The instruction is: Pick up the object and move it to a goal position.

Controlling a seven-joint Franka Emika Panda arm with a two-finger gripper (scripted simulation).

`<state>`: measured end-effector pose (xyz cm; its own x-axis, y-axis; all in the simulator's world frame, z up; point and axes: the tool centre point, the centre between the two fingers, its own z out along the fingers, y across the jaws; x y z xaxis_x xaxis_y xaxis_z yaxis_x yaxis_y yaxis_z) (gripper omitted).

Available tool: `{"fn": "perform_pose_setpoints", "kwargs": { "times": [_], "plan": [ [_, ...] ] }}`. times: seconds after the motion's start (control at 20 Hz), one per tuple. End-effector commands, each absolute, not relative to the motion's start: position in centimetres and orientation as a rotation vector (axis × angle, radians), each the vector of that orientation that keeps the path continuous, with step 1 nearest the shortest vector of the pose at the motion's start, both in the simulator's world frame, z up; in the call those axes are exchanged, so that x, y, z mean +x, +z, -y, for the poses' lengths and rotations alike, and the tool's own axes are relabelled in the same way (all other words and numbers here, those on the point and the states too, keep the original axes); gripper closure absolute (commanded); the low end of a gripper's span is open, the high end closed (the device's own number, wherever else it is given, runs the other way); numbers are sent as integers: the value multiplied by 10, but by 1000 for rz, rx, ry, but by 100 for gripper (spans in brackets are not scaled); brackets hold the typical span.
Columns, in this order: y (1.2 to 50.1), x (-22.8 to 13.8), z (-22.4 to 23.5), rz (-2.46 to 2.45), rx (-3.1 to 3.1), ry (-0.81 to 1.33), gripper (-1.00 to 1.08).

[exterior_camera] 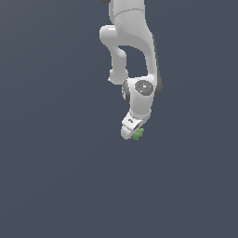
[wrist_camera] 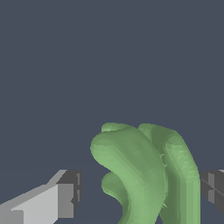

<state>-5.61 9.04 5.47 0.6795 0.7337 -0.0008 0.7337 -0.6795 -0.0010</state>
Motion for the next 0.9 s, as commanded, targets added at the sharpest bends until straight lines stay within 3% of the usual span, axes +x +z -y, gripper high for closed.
{"fn": "perform_pose_setpoints", "kwargs": {
  "times": [0.0, 0.15, 0.2, 0.85],
  "plan": [
    [48, -56, -90, 1258, -2878, 0, -92],
    [45, -55, -90, 1258, -2878, 0, -92],
    [45, -55, -90, 1258, -2878, 0, 108],
    [48, -55, -91, 1258, -2879, -1, 108]
  ]
}}
